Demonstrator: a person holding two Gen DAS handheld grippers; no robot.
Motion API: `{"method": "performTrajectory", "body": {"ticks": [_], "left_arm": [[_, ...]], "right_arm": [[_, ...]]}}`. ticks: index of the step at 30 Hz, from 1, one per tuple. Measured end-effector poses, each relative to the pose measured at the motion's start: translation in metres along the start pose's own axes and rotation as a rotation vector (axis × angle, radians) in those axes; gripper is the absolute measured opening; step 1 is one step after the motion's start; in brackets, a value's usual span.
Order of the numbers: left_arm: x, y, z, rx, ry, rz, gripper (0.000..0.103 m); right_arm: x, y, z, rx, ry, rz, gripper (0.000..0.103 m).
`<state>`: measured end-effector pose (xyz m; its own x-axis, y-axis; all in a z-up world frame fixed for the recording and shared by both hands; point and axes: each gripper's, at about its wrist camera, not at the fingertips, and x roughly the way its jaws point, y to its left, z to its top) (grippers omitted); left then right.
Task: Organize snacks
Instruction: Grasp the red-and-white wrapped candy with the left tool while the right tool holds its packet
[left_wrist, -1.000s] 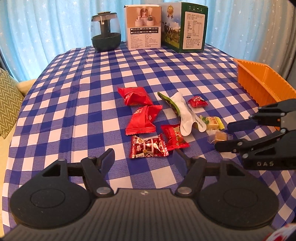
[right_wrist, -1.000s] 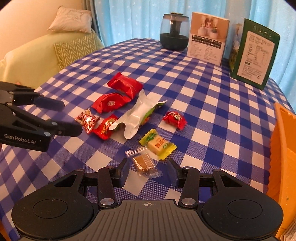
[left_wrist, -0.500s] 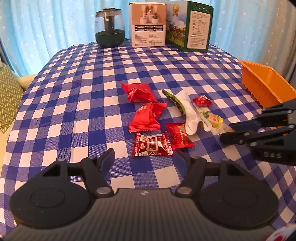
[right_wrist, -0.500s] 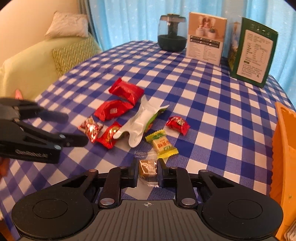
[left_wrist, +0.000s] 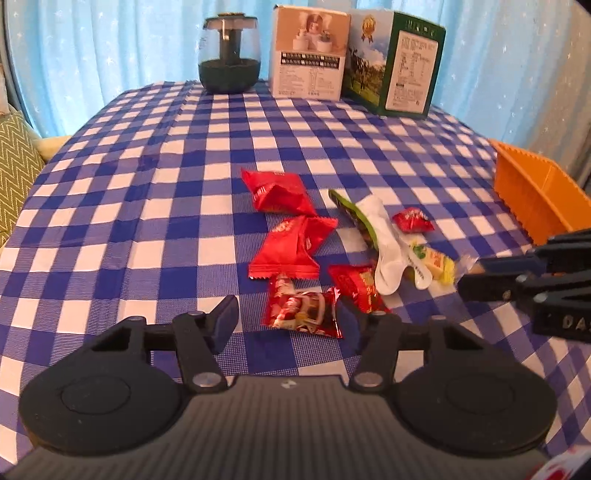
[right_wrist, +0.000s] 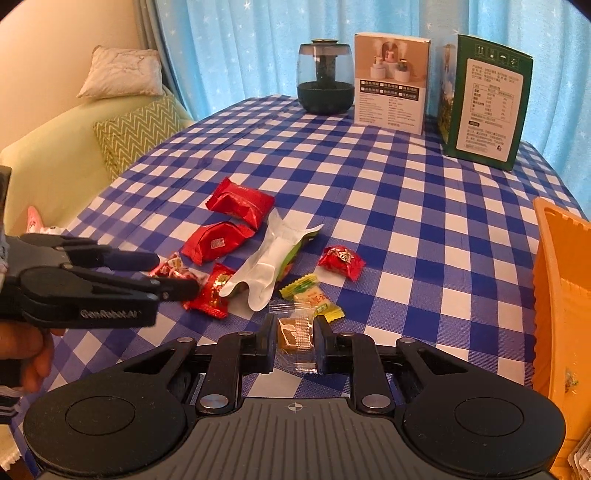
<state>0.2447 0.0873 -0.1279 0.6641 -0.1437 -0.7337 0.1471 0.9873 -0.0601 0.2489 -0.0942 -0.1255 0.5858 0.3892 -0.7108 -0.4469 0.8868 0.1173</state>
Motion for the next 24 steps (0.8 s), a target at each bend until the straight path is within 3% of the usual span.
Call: {"method": "performTrajectory", "body": {"ticks": [2,6,11,24], "left_arm": [[0.001,-0.003,0.000,0.020,-0.007,0.010,0.052],[0.000,-0.003,0.002,0.019,-0.008,0.001,0.030],[-0.001,0.000,0.001,0.017,-0.007,0.000,0.017],[-0.023,-0.007,0.009,0.016,-0.049,0.017,0.016]], "right_arm": [[-0.001,-0.001,0.000,0.007,-0.003,-0.002,0.021],[-0.003,-0.001,0.002,0.013,-0.009,-0.004,0.021],[-0.005,0.000,0.001,0.015,-0.015,-0.003,0.021],[-0.022,-0.007,0.003,0.056,-0.061,-0.029,0.021]]}}
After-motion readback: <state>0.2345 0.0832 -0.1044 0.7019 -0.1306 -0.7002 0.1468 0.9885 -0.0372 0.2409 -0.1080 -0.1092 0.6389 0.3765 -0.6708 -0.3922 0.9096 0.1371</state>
